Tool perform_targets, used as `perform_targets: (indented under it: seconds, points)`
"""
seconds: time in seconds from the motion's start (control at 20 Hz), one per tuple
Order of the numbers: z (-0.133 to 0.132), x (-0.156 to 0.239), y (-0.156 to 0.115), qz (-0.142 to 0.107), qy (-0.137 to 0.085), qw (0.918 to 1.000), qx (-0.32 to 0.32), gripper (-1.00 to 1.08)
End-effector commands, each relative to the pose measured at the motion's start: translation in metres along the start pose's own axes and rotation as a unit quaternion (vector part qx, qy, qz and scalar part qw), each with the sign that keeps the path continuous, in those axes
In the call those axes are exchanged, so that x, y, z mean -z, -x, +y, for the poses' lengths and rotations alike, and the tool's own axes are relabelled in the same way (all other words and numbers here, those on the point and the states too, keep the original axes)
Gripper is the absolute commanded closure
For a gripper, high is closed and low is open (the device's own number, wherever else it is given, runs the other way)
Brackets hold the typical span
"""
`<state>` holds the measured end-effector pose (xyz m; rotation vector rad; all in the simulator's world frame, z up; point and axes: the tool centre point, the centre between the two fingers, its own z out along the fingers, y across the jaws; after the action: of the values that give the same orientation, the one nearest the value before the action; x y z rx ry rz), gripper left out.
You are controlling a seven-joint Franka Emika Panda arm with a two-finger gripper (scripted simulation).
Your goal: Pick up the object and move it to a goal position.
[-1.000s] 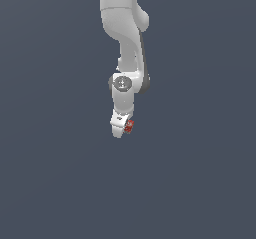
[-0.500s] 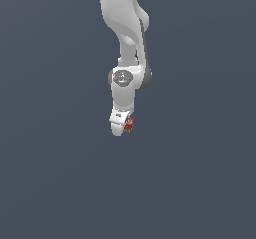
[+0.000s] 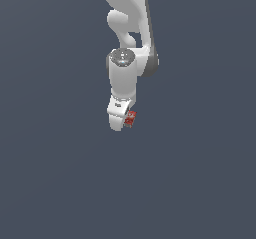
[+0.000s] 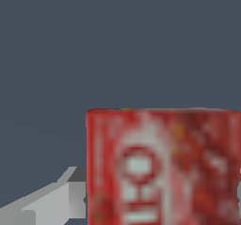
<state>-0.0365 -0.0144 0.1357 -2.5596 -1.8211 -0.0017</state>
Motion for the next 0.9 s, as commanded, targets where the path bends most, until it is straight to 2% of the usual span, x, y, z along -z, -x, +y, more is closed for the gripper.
perform_targets:
  seconds: [0.0, 0.4, 0.85]
  points:
    - [0.006, 0.026, -0.003, 0.000, 0.000, 1.0000, 0.000, 1.08]
    - [0.023, 0.087, -0.011, 0.000, 0.000, 1.0000, 0.000, 1.08]
    - [0.032, 0.113, -0.014, 0.000, 0.000, 1.0000, -0.001, 1.08]
